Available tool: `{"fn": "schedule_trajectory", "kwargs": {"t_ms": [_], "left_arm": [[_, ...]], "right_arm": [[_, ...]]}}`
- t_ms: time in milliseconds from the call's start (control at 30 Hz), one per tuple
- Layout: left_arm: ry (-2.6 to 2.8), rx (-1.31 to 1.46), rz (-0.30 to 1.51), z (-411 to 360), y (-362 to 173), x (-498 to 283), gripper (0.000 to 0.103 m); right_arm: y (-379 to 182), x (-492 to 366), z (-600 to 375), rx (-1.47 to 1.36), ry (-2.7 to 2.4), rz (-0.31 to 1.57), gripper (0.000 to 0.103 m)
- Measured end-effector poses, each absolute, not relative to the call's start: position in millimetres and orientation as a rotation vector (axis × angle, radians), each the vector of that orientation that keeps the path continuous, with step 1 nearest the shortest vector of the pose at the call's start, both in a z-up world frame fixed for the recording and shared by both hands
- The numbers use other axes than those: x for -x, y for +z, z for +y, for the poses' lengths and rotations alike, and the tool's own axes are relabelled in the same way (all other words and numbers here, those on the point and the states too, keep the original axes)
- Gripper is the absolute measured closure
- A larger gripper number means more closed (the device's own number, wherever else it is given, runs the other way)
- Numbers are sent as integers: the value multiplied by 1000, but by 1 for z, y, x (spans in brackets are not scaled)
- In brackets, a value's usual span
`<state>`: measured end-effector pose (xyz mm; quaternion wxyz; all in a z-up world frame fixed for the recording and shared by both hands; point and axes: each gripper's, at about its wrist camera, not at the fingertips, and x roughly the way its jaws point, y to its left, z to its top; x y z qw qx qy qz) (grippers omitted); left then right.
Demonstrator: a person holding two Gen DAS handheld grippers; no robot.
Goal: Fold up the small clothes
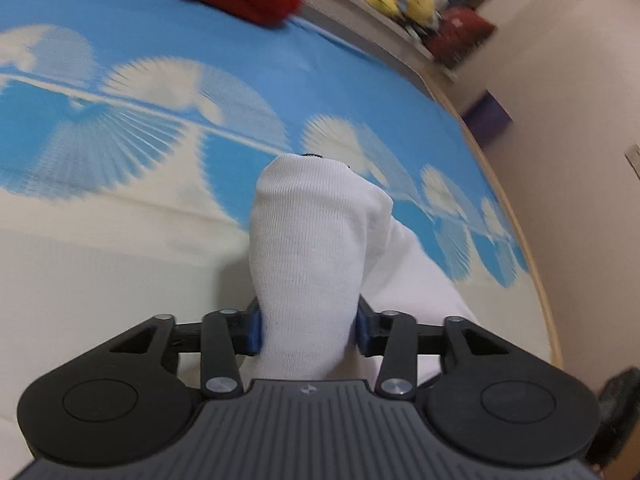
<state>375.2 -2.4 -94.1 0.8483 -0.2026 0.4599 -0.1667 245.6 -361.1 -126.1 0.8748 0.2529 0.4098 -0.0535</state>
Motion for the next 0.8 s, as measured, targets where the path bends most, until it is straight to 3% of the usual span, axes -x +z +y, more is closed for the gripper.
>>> {"fn": "schedule_trajectory", "kwargs": {"t_ms": [100, 300, 467, 500, 600, 667, 767, 800], "left_arm": [[-289, 428, 962, 25, -90, -372, 46], [-338, 289, 973, 31, -80, -345, 45], [-367, 37, 1154, 0, -117, -325, 44], [-343, -24, 1180, -4, -126, -322, 39], [-290, 4, 1182, 3, -128, -321, 25], [-278, 80, 1212, 14, -130, -322, 25], [-281, 138, 1250, 22, -136, -322, 25], [-283, 148, 1255, 21, -137, -322, 25]], "right_arm": [[-124, -253, -341, -510, -64, 837, 101], [-130, -265, -329, -508, -91, 850, 101], [-146, -269, -332, -542, -135, 929, 100], [-149, -268, -332, -558, -136, 950, 99], [-150, -261, -334, -547, -195, 994, 85], [-150, -255, -340, -551, -205, 1011, 66], [-154, -249, -346, -535, -184, 1067, 48], [-156, -247, -348, -525, -179, 1089, 47]]}}
